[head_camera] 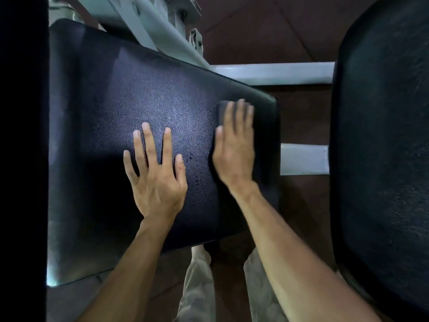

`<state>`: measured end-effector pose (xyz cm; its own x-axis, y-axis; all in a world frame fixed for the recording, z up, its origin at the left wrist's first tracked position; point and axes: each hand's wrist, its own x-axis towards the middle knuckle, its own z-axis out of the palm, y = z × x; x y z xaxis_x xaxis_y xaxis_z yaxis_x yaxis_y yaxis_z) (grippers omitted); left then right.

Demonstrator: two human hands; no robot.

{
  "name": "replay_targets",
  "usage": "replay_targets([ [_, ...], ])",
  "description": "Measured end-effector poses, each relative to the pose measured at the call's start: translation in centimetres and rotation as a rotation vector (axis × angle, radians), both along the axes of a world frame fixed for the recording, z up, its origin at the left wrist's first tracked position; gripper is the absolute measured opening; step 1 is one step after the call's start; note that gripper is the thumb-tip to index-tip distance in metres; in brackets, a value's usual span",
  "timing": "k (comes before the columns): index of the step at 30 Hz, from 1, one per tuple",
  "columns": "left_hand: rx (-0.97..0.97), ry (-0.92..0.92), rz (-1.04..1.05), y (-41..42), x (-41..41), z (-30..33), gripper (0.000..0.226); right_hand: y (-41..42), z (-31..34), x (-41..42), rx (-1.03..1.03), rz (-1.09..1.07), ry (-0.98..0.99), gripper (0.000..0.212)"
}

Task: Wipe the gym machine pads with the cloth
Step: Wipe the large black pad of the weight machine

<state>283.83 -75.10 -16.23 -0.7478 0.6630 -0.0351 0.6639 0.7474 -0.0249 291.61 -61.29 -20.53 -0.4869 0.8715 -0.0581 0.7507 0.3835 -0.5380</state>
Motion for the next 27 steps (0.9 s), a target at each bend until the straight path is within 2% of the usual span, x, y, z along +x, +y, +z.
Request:
replay_targets([
  [3,-0.001,-0.011,-0.001,-0.1,-0.1,0.0,0.056,-6.0,1.5,2.8,0.002,0.266,0.031,0.055],
  [5,-0.001,-0.009,-0.003,-0.1,-0.1,0.1,0.055,-8.7,0.9,6.8,0.006,0.342,0.001,0.055],
  [7,-0.001,-0.004,0.003,-0.1,-0.1,0.0,0.055,-9.6,-0.2,10.9,-0.011,0.283,-0.037,0.055],
  [9,-0.004,-0.006,0.004,-0.1,-0.1,0.0,0.055,-8.2,-1.1,12.9,-0.085,0.104,-0.074,0.055],
  [12,-0.003,-0.007,0.003,0.1,-0.1,0.0,0.056,-2.9,-1.7,9.5,-0.157,-0.194,-0.109,0.056],
  [14,0.003,-0.018,0.003,0.1,-0.1,0.1,0.056,0.5,-1.3,4.9,-0.156,-0.278,-0.072,0.057],
  [18,-0.01,-0.03,0.006,0.2,-0.1,0.1,0.056,-2.1,0.6,-0.6,-0.049,0.012,0.078,0.054],
  [21,0.0,-0.042,0.003,0.2,-0.1,0.1,0.056,-6.7,1.8,1.2,-0.154,0.175,0.203,0.052],
  [25,-0.014,-0.05,0.005,0.1,-0.2,0.1,0.056,-7.5,2.3,4.0,-0.341,0.138,0.374,0.052],
  [27,-0.021,-0.049,-0.005,0.1,-0.2,0.1,0.056,-6.6,2.1,4.9,-0.338,0.068,0.368,0.052],
])
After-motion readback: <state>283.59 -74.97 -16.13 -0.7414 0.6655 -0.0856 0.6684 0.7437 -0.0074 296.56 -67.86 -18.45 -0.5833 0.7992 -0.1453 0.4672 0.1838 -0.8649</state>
